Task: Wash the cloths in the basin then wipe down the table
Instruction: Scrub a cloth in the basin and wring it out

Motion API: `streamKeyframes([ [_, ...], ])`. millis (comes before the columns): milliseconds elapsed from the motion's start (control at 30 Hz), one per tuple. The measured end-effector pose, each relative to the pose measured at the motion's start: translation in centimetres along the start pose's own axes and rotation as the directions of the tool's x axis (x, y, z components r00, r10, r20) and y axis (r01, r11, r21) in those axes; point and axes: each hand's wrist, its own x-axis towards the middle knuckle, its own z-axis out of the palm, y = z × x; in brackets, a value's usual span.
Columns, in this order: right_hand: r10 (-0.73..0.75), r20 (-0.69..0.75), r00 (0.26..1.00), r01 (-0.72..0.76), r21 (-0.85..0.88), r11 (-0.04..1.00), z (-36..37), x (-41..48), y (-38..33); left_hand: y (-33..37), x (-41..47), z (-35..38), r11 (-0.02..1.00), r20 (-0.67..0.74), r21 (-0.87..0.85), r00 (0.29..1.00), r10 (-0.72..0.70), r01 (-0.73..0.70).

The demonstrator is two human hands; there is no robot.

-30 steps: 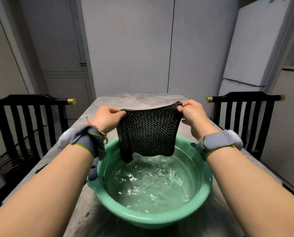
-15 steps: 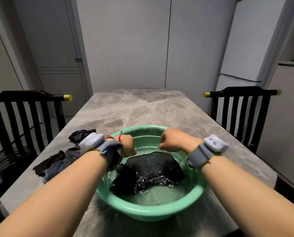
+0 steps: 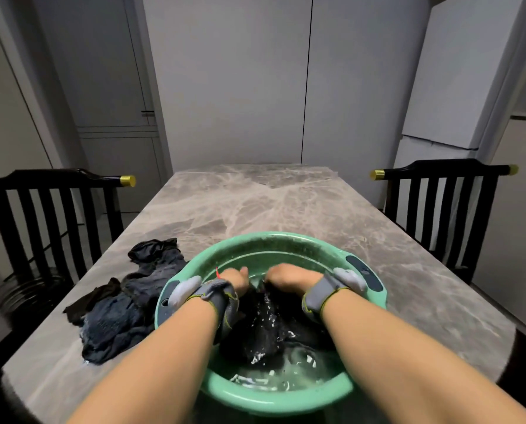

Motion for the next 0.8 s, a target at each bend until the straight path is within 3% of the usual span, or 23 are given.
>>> streamKeyframes([
  [33,-0.067,-0.066,0.996,0.074,0.109,0.991,-0.2,0.5,-0.2,0.4,0.1,-0.3,0.987,-0.030,-0.157,0.999,-0.041,0.035],
  [100,-0.141,-0.221,0.965,0.226,0.432,0.873,0.0,-0.3,-1.2,0.9,0.1,-1.0,0.956,-0.016,-0.293,1.000,0.014,-0.018],
  [167,-0.139,-0.363,0.921,0.334,0.556,0.761,0.2,-0.5,-1.9,1.3,0.3,-1.2,0.924,-0.068,-0.372,0.996,0.065,-0.085],
  [233,-0.110,-0.500,0.859,0.379,0.476,0.794,0.7,0.3,-1.6,1.8,-0.3,-1.0,0.870,-0.058,-0.483,0.995,0.081,-0.098],
  [333,-0.035,-0.614,0.789,0.322,0.365,0.874,-0.2,0.4,-1.4,2.4,-1.4,-0.8,0.801,-0.132,-0.572,0.983,0.125,-0.178],
  [400,-0.127,-0.640,0.758,0.391,0.289,0.873,0.4,-0.5,-1.9,2.3,-1.8,-1.1,0.783,-0.146,-0.600,0.985,0.095,-0.165],
  [500,-0.283,-0.678,0.678,0.531,0.186,0.827,1.4,-1.5,-2.9,2.0,-2.0,-1.3,0.606,0.035,-0.793,0.989,0.142,-0.058],
  [600,-0.203,-0.634,0.746,0.359,0.127,0.925,0.2,-0.3,-1.9,2.0,-1.3,-0.8,0.491,0.117,-0.870,0.987,0.114,0.046],
  [633,-0.136,-0.593,0.794,0.238,0.097,0.966,-0.4,0.1,-1.3,2.0,-1.1,-0.8,0.496,0.105,-0.868,0.988,0.112,0.036],
  [667,-0.068,-0.527,0.847,0.113,0.054,0.992,-0.6,0.2,-0.6,2.1,-1.3,-0.8,0.597,0.067,-0.802,0.992,0.104,-0.008],
  [733,0.026,-0.393,0.919,-0.065,-0.086,0.994,-0.9,0.1,0.7,2.0,-1.4,-1.0,0.857,-0.073,-0.504,0.994,0.077,-0.103],
  [800,0.088,-0.361,0.929,-0.182,-0.236,0.955,-1.3,-0.5,1.7,1.5,-1.1,-0.9,0.956,-0.152,-0.274,0.986,0.065,-0.105],
])
